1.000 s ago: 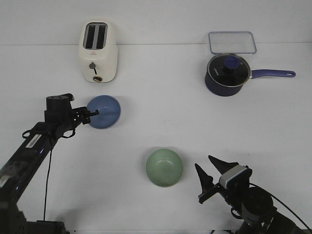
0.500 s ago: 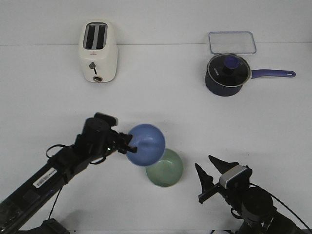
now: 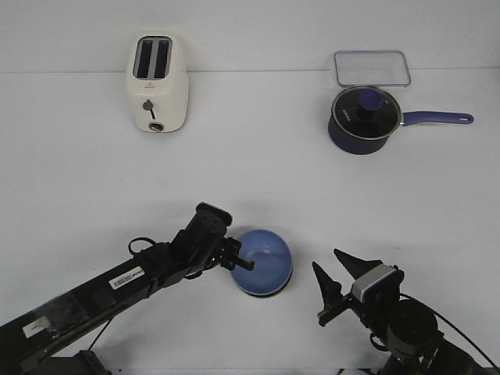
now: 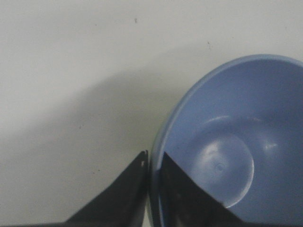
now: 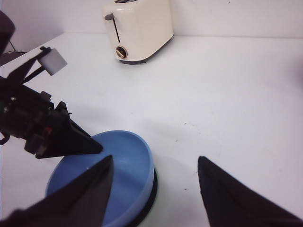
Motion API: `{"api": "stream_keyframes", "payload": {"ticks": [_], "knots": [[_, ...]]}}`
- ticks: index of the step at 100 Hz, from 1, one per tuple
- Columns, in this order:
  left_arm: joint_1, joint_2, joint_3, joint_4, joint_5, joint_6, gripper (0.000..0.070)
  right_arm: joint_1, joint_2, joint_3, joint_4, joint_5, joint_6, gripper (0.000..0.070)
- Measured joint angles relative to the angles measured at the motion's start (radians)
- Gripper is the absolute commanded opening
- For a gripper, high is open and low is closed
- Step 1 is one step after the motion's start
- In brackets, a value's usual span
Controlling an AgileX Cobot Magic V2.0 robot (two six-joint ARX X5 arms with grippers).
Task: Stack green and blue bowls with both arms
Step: 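Lift the blue bowl with the left gripper and lower it into the green bowl, then open the left gripper and withdraw it from the stacked bowls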
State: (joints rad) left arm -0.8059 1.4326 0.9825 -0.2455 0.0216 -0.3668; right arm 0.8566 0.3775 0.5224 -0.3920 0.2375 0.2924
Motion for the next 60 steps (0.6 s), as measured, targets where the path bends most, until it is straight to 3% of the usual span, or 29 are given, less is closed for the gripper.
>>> {"api": "stream_keyframes", "payload": {"ticks": [5,10,36,60], "knots": [[0.000,-0.007,0.000,0.004,0.001,-0.002,0.0341,0.000,0.000,0.000,0.000,0.000,0.000,0.0370],[0.000,-0.018,0.000,0.004,-0.002,-0.002,0.0387,0.000,0.000,0.000,0.000,0.000,0.000,0.0370],[0.009,-0.252,0.000,-0.028,-0.094,0.056,0.0383,0.000,0.000,0.000,0.000,0.000,0.000,0.0370],[0.014,-0.634,-0.071,-0.157,-0.328,0.093,0.0383,0.000,0.000,0.000,0.000,0.000,0.000,0.0370]]}}
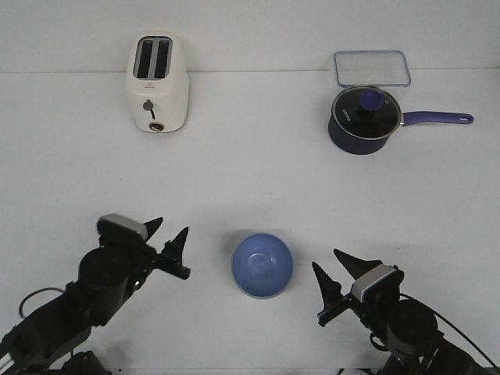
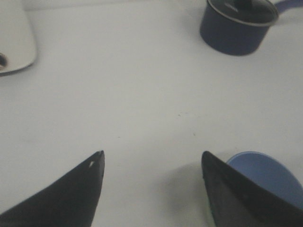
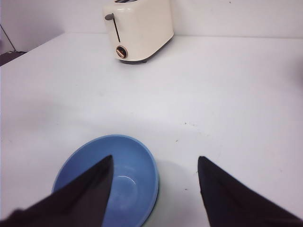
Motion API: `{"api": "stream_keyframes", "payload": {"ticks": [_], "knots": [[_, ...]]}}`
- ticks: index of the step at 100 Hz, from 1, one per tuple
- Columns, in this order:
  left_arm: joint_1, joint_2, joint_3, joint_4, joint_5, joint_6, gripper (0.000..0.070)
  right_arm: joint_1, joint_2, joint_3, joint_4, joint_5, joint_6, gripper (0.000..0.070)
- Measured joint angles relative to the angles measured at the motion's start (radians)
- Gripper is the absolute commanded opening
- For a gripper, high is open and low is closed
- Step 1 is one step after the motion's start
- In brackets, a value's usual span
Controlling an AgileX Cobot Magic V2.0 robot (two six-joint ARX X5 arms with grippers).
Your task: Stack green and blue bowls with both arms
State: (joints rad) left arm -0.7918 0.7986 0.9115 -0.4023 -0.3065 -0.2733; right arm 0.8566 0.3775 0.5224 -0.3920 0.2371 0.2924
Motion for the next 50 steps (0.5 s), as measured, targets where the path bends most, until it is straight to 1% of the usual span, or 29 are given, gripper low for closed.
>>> {"api": "stream_keyframes", "payload": {"ticks": [8,14,16,18,21,23,25,26,27,29,31,34,50], "knots": [[0.000,-0.122,-0.125,0.000,-0.029,-0.023,0.0382,0.000,0.000,0.000,0.000,0.000,0.000,0.0369],[0.001,-0.190,-0.224,0.004,-0.031,-0.056,0.0377,0.000,0.000,0.000,-0.003,0.000,0.000,0.0365],[0.001,-0.209,-0.254,0.008,-0.031,-0.067,0.0370,0.000,0.000,0.000,-0.005,0.000,0.000,0.0345],[0.001,-0.227,-0.282,0.011,-0.031,-0.079,0.0349,0.000,0.000,0.000,-0.008,0.000,0.000,0.0301],[0.001,-0.248,-0.321,0.019,-0.031,-0.094,0.0269,0.000,0.000,0.000,-0.011,0.000,0.000,0.0195],[0.001,-0.259,-0.342,0.023,-0.031,-0.104,0.0188,0.000,0.000,0.000,-0.014,0.000,0.000,0.0105],[0.001,-0.269,-0.360,0.025,-0.031,-0.112,0.0090,0.000,0.000,0.000,-0.016,0.000,0.000,0.0010],[0.001,-0.273,-0.368,0.026,-0.031,-0.115,0.0036,0.000,0.000,0.000,-0.017,0.000,0.000,0.0000],[0.001,-0.276,-0.375,0.027,-0.031,-0.119,0.0000,0.000,0.000,0.000,-0.018,0.000,0.000,0.0000],[0.001,-0.283,-0.385,0.026,-0.031,-0.124,0.0000,0.000,0.000,0.000,-0.022,0.000,0.000,0.0008],[0.001,-0.288,-0.391,0.025,-0.030,-0.132,0.0016,0.000,0.000,0.000,-0.025,0.000,0.000,0.0009],[0.001,-0.295,-0.393,0.025,-0.030,-0.142,0.0007,0.000,0.000,0.000,-0.031,0.000,-0.001,0.0009],[0.002,-0.303,-0.387,0.050,-0.031,-0.149,0.0015,0.000,0.000,0.000,-0.039,-0.001,-0.002,0.0009]]}}
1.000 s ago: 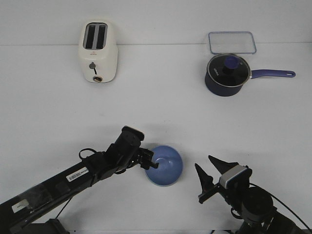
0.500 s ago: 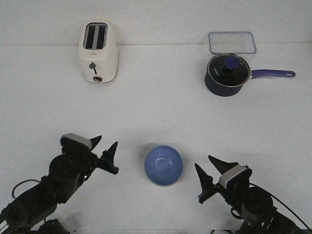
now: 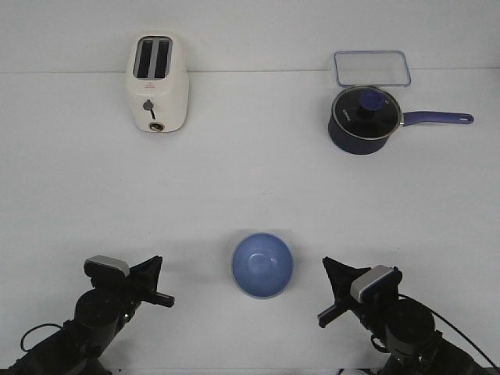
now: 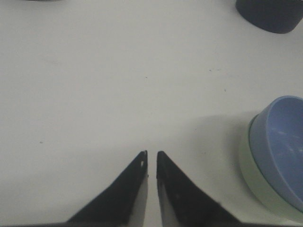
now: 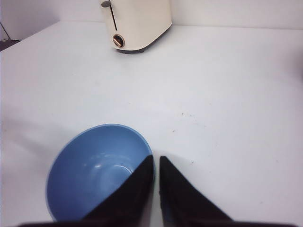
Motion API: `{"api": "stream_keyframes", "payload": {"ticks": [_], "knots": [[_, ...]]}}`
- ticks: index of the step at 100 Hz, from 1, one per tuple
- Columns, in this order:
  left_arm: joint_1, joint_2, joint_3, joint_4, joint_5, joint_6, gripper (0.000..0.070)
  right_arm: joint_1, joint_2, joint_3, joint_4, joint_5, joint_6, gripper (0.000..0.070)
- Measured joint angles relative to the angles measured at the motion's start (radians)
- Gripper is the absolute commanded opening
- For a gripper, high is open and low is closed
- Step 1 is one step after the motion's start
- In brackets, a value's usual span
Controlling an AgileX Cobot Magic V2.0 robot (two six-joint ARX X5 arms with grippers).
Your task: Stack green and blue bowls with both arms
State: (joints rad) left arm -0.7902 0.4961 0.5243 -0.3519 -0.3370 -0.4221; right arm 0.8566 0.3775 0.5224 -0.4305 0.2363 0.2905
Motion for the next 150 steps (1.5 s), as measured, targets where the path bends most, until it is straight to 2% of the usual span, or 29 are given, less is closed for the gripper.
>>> {"api": "stream_keyframes", "payload": {"ticks": [68,77,95,104,113,124,150], "knots": [[0.016,-0.024,0.000,0.004,0.000,0.010,0.0015,0.000,-0.004,0.000,0.024,0.000,0.000,0.0009],[0.115,-0.077,-0.027,0.072,0.039,0.088,0.0015,0.000,-0.004,0.000,0.024,0.000,0.000,0.0009],[0.430,-0.246,-0.217,0.242,0.255,0.311,0.0015,0.000,-0.004,0.000,0.024,0.000,0.000,0.0009],[0.571,-0.332,-0.315,0.249,0.281,0.386,0.0015,0.000,-0.004,0.000,0.024,0.000,0.000,0.0009],[0.669,-0.412,-0.382,0.248,0.281,0.421,0.0015,0.000,-0.004,0.000,0.024,0.000,0.000,0.0009],[0.730,-0.471,-0.434,0.264,0.283,0.440,0.0015,0.000,-0.004,0.000,0.024,0.000,0.000,0.0009],[0.761,-0.491,-0.490,0.353,0.285,0.443,0.0015,0.000,-0.004,0.000,0.025,0.000,0.000,0.0009]]}}
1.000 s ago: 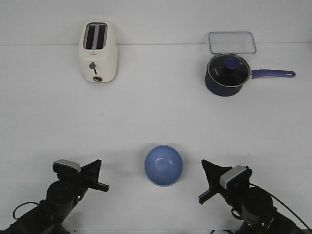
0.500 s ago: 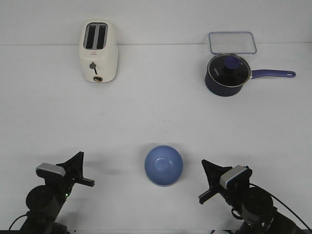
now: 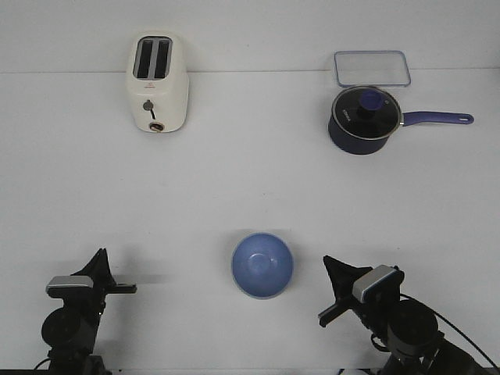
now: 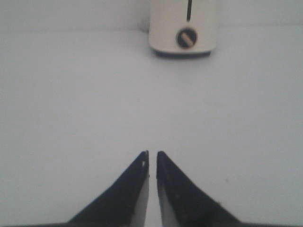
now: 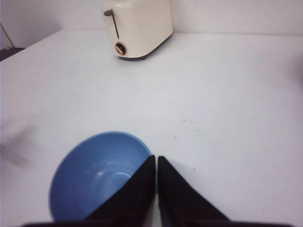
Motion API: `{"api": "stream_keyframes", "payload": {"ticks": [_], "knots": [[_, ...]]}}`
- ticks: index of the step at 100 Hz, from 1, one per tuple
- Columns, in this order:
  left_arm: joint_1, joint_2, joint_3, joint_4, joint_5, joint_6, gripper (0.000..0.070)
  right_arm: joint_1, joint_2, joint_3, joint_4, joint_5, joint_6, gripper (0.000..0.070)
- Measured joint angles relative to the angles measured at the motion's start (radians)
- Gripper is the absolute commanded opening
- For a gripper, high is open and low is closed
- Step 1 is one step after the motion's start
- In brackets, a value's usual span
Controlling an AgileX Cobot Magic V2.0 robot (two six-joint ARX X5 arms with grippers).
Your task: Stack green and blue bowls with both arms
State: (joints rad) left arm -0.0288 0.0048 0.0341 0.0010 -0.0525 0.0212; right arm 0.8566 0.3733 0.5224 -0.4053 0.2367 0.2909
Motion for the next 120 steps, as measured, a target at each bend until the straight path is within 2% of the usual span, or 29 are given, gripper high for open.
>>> {"api": "stream_keyframes", "payload": {"ticks": [70,78,88,108,120], "knots": [[0.000,0.000,0.000,-0.003,0.000,0.000,0.0015,0.000,0.000,0.000,0.002,0.000,0.000,0.0009],[0.000,0.000,0.000,-0.003,0.000,0.000,0.0015,-0.017,-0.008,0.000,0.006,0.029,-0.017,0.0009],[0.000,0.000,0.000,-0.003,0.000,0.000,0.0015,-0.135,-0.032,-0.008,0.017,0.024,-0.069,0.0009],[0.000,0.000,0.000,-0.003,0.000,0.000,0.0015,-0.523,-0.153,-0.195,0.169,-0.160,-0.170,0.0009],[0.000,0.000,0.000,-0.003,0.000,0.000,0.0015,-0.723,-0.264,-0.348,0.211,-0.211,-0.222,0.0009]]}}
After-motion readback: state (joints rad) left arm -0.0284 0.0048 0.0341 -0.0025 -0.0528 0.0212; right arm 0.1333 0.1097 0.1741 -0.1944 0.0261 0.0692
